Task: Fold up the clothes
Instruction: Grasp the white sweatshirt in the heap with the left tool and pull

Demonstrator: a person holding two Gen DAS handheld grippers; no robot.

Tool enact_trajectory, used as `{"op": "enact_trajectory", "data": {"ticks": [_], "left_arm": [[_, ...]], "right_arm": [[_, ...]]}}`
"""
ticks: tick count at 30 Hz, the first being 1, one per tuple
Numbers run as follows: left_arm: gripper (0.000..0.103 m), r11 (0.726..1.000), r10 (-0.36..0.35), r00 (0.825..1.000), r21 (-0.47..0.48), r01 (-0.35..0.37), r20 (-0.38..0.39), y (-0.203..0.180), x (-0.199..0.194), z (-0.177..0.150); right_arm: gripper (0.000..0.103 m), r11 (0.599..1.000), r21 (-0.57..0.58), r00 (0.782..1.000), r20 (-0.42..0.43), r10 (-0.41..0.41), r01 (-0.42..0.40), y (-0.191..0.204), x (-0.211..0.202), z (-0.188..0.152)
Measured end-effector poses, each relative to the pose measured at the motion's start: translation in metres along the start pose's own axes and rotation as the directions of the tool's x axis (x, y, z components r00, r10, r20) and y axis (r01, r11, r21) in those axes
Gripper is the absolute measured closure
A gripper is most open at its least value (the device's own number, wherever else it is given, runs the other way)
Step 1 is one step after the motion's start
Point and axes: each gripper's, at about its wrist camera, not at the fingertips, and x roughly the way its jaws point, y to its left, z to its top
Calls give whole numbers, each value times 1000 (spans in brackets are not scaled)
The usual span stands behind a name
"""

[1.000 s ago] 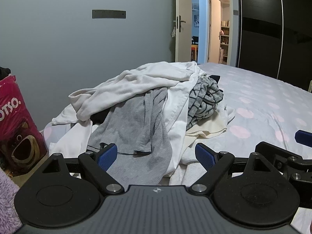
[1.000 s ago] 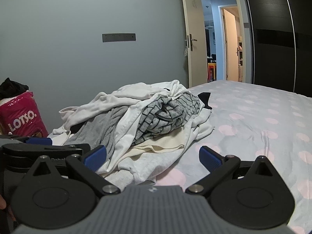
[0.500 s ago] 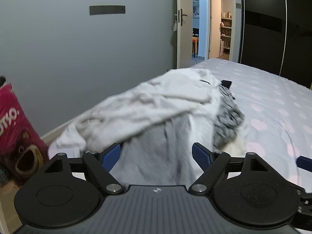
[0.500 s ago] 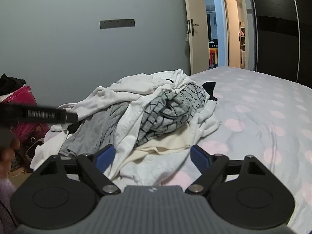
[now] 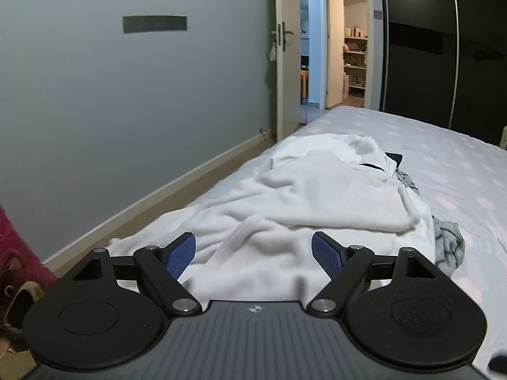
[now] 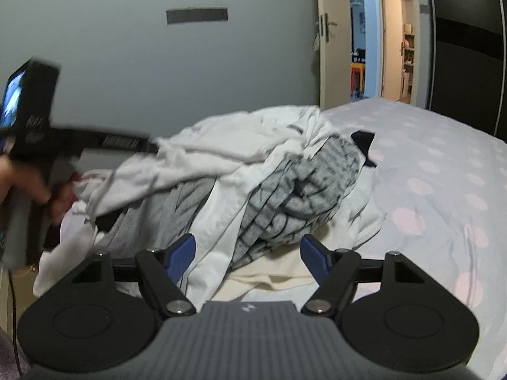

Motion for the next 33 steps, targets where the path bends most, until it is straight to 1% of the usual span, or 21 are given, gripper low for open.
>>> {"op": "enact_trajectory", "data": {"ticks": [2, 3, 4, 5, 6, 7, 8, 9, 10, 13, 19, 22, 24, 25, 26, 27, 29, 30, 31, 33], "left_arm": [[23, 1000, -18, 1000, -13, 17, -26, 3, 14, 2], [29, 999, -24, 998, -29, 22, -53, 4, 19, 2], [37, 999, -30, 996, -46, 26, -81, 5, 23, 2], [61, 998, -37, 993, -63, 30, -109, 7, 28, 2], [79, 995, -71, 991, -85, 61, -117, 7, 29, 2], [82, 994, -76, 992, -82, 67, -104, 3, 27, 2], [99, 996, -76, 993, -57, 71, -89, -4, 21, 2], [101, 997, -76, 994, -31, 74, -75, -11, 15, 2], [101, 997, -77, 995, -4, 77, -60, -17, 9, 3], [102, 992, -118, 992, 35, 119, -38, -34, -17, 2], [102, 973, -187, 982, 136, 186, -10, -55, -74, -6], [102, 953, -247, 969, 182, 242, 8, -62, -108, -15], [103, 932, -294, 956, 226, 283, 15, -72, -132, -23], [103, 907, -360, 933, 237, 348, 8, -78, -145, -27], [103, 875, -429, 903, 247, 416, -2, -85, -159, -31], [103, 844, -475, 880, 279, 457, -5, -96, -176, -37], [103, 793, -513, 859, 391, 467, 15, -128, -213, -50], [103, 780, -526, 850, 397, 483, 0, -138, -222, -53], [103, 769, -539, 842, 398, 501, -17, -148, -230, -55], [103, 769, -532, 846, 400, 498, -29, -155, -233, -55]], "right_arm": [[28, 1000, -11, 1000, -15, 4, -4, 2, 4, -5], [28, 1000, -18, 1000, -22, 4, -5, 3, 5, -8], [28, 1000, -24, 1000, -29, 5, -6, 3, 6, -11], [28, 1000, -31, 999, -36, 5, -6, 4, 8, -14], [28, 999, -37, 999, -43, 6, -7, 5, 9, -16], [28, 999, -43, 999, -49, 4, -7, 6, 9, -19], [28, 999, -48, 999, -52, 0, -2, 6, 8, -21], [28, 999, -52, 999, -52, -5, 3, 5, 6, -23], [28, 999, -53, 999, -51, -11, 8, 5, 3, -23], [28, 998, -52, 999, -44, -27, 25, 2, -8, -25], [27, 998, 11, 998, -9, -63, 63, -11, -49, -21], [27, 996, 46, 997, 8, -81, 81, -18, -69, -19], [27, 994, 69, 996, 10, -88, 87, -22, -80, -21], [27, 993, 76, 996, 9, -91, 90, -24, -85, -22], [27, 992, 82, 995, 8, -95, 94, -26, -90, -24], [27, 991, 88, 995, 7, -98, 97, -28, -95, -26], [27, 989, 101, 994, 5, -105, 104, -32, -104, -30], [28, 988, 107, 994, 4, -109, 108, -34, -109, -32], [29, 987, 113, 994, 3, -112, 111, -36, -114, -33], [28, 985, 125, 993, 1, -120, 118, -40, -124, -37]]}}
